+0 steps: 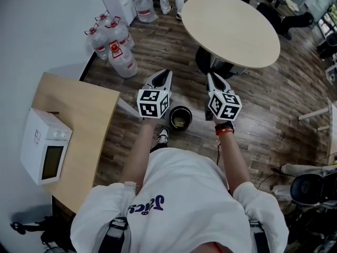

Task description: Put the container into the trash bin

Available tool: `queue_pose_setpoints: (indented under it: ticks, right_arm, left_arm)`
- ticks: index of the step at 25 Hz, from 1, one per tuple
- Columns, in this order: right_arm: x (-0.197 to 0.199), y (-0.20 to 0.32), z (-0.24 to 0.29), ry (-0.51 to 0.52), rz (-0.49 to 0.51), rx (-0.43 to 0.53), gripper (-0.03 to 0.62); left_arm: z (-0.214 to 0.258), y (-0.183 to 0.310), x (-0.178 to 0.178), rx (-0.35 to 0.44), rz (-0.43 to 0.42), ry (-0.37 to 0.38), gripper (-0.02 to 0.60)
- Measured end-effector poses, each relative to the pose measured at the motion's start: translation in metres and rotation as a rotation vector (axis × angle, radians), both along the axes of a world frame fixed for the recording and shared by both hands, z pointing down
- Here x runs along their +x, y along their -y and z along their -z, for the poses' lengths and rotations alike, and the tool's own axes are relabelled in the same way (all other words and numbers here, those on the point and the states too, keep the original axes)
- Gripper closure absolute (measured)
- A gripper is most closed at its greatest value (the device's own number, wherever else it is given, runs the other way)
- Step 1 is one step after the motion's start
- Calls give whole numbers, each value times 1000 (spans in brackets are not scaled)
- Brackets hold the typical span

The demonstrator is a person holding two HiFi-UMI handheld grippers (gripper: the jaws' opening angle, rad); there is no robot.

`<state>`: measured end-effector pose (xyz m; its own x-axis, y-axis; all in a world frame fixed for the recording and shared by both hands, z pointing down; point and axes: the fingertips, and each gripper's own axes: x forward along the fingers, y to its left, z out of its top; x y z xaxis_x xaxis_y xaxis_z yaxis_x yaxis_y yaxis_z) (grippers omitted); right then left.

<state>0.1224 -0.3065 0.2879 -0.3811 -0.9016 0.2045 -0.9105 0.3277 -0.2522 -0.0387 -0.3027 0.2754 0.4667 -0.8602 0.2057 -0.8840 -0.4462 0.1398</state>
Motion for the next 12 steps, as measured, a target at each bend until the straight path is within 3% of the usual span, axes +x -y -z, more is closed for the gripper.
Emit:
queue_pose_setpoints:
  ticks: [12]
  right_arm:
    - [-4,23,11,-16,-36,39,579]
  left_arm:
    - [12,28,-5,37,-9,1,555]
